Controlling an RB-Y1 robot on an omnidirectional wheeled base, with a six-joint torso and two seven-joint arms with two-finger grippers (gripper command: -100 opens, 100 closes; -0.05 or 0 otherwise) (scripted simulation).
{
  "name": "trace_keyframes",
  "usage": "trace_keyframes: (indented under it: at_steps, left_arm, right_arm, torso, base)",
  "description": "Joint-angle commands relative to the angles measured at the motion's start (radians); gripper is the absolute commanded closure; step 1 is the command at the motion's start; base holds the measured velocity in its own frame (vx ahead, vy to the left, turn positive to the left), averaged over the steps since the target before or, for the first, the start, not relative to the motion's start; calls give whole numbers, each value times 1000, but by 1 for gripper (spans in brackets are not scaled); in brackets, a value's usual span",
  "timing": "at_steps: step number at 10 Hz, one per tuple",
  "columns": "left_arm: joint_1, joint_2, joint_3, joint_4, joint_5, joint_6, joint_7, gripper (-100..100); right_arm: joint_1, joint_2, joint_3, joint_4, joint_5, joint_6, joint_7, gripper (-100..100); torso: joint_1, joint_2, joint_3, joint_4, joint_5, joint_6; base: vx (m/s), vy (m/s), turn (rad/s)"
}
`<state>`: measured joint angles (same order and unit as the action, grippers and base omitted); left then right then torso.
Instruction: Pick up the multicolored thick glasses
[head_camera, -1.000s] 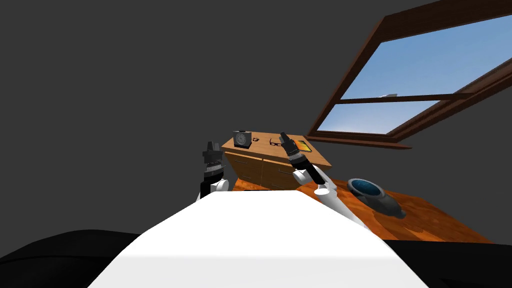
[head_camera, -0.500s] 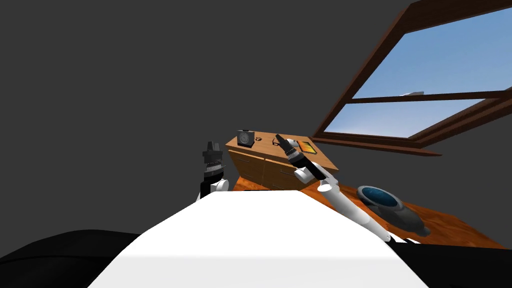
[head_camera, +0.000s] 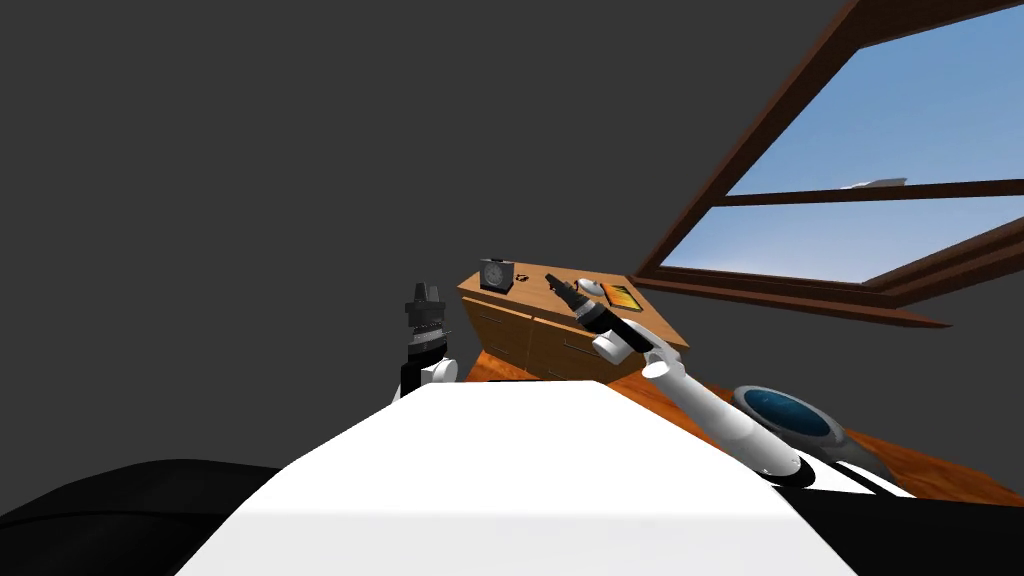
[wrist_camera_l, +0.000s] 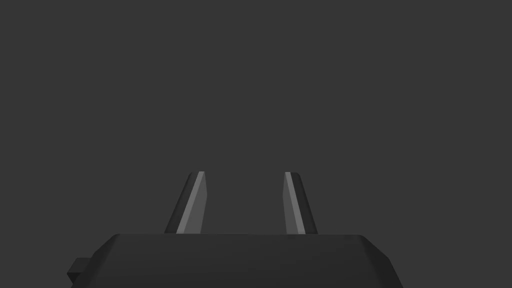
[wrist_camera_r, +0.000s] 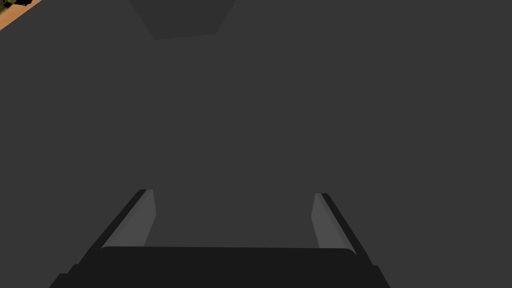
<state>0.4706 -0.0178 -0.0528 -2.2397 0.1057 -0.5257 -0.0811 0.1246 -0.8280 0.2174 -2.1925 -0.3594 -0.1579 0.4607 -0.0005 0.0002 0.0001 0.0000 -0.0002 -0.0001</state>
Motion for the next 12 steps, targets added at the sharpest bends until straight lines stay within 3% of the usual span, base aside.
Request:
trace_keyframes:
  at_steps: [1, 2, 4, 5, 7, 8, 10, 11, 12]
  left_arm:
    - [0, 0, 0, 0, 0, 0, 0, 0]
    - [0, 0, 0, 0, 0, 0, 0, 0]
    - [0, 0, 0, 0, 0, 0, 0, 0]
    - [0, 0, 0, 0, 0, 0, 0, 0]
    - [0, 0, 0, 0, 0, 0, 0, 0]
    - [0, 0, 0, 0, 0, 0, 0, 0]
    - [0, 0, 0, 0, 0, 0, 0, 0]
    - [0, 0, 0, 0, 0, 0, 0, 0]
    - [0, 0, 0, 0, 0, 0, 0, 0]
  right_arm:
    - [-12, -50, 12, 2, -22, 26, 39, -100]
    - [-35, -80, 38, 10, -65, 67, 74, -100]
    - [-35, -132, 38, 10, -68, 73, 99, -100]
    - [-58, -164, 65, 18, -115, 120, 145, -100]
    - [-58, -210, 65, 18, -115, 120, 159, -100]
    - [-79, -251, 91, 27, -161, 165, 205, -100]
    - [-79, -290, 91, 27, -161, 166, 218, -100]
    - [-100, -328, 118, 36, -207, 213, 266, -100]
    - [-100, -357, 118, 36, -207, 213, 277, -100]
  torso:
    - [0, 0, 0, 0, 0, 0]
    - [0, 0, 0, 0, 0, 1]
    - [0, 1, 0, 0, 0, 1]
    - [0, 0, 0, 0, 0, 1]
    - [0, 0, 0, 0, 0, 1]
    - [0, 0, 0, 0, 0, 2]
    - [0, 0, 0, 0, 0, 1]
    - [0, 0, 0, 0, 0, 2]
    - [1, 0, 0, 0, 0, 0]
  base:
    - [-21, -6, 129]
    - [-29, -7, 239]
    - [-17, -5, 46]
    - [-19, 6, 261]
    - [-12, -3, 43]
    - [-15, 5, 225]
    - [-12, -1, 62]
    - [-13, 8, 222]
    - [-12, 1, 140]
